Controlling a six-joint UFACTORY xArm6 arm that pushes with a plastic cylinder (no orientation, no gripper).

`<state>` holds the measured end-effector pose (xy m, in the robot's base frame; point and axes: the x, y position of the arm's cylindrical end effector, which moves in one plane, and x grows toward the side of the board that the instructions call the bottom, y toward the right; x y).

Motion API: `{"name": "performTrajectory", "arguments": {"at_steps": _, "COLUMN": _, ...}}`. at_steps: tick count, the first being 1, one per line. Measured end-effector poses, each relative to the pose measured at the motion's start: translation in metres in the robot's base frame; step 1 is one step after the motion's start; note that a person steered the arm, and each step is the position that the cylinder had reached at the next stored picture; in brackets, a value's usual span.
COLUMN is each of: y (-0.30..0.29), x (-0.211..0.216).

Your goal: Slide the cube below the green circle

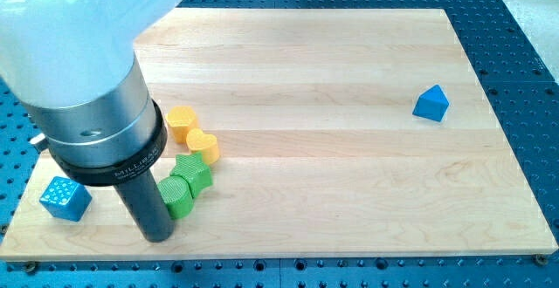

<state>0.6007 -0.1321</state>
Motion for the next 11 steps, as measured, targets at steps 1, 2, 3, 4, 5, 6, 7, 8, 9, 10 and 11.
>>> {"name": "performTrajectory", "arguments": {"at_steps": 1, "y": 0.007, "x": -0.006}}
{"name": "performTrajectory", "arguments": {"at_steps": 2, "y": 0.018, "x": -0.013}}
{"name": "performTrajectory", "arguments": {"at_steps": 3, "y": 0.024, "x": -0.015}}
{"name": "performTrajectory", "arguments": {"at_steps": 4, "y": 0.019, "x": -0.013}}
{"name": "performTrajectory", "arguments": {"at_steps": 5, "y": -0.027, "x": 0.018}}
{"name": "performTrajectory", "arguments": {"at_steps": 6, "y": -0.083, "x": 0.016}}
{"name": "performTrajectory", "arguments": {"at_steps": 7, "y": -0.17, "x": 0.0}}
{"name": "performTrajectory", "arguments": {"at_steps": 8, "y": -0.159, "x": -0.023}}
{"name": "performTrajectory", "arguments": {"at_steps": 9, "y": -0.117, "x": -0.027}}
{"name": "performTrajectory", "arguments": {"at_steps": 10, "y": -0.09, "x": -0.032}}
{"name": "performTrajectory", "arguments": {"at_steps": 11, "y": -0.087, "x": -0.067}}
